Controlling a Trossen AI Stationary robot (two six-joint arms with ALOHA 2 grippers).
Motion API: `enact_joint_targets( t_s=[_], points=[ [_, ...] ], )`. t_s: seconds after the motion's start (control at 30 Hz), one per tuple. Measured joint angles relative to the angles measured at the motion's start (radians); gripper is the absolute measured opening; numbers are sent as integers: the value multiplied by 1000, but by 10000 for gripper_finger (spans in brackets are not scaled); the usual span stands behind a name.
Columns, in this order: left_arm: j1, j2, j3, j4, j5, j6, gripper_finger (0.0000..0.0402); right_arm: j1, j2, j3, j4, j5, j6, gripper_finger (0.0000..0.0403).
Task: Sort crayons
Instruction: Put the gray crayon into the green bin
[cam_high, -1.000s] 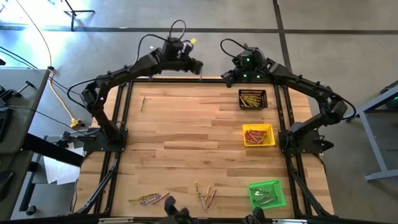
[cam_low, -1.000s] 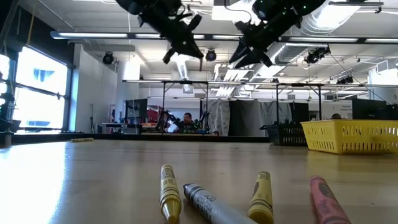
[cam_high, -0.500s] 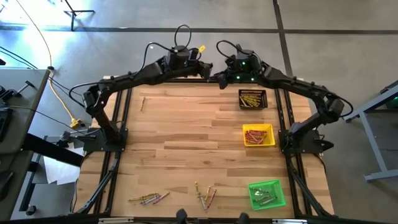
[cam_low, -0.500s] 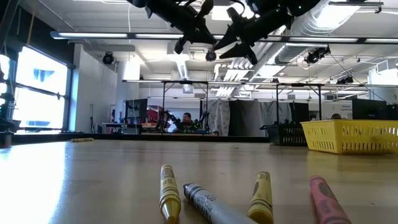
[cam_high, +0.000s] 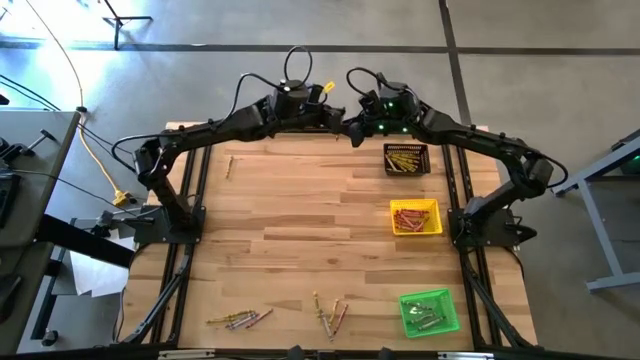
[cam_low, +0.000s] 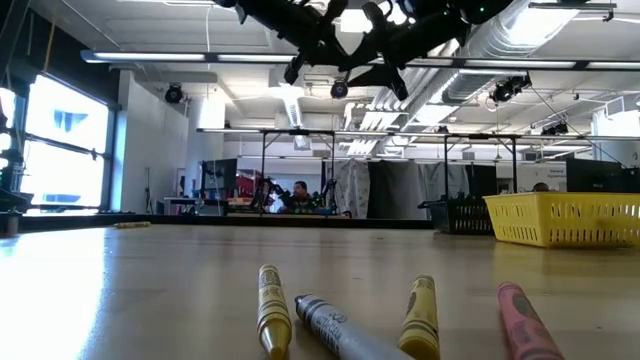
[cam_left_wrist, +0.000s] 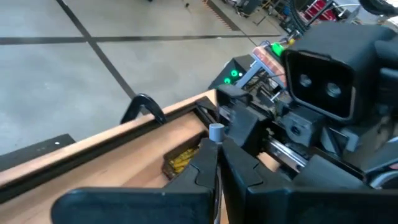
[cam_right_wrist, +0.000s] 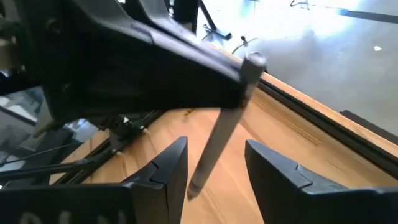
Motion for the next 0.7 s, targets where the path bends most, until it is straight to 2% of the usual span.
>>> enact_joint_targets(
  t_s=[0.27,0.4,0.53,0.7],
  points=[
    [-1,0,0,20,3,9,0,0,0,0,21,-18,3,135],
    [-1,0,0,43,7,56,0,5,0,0,20,-18,2,93],
    [1,0,0,60,40,110,0,4,0,0,15,-25,3,22],
    [18,-2,0,33,134,183,14,-9,0,0,2,-38,-19,22]
  ],
)
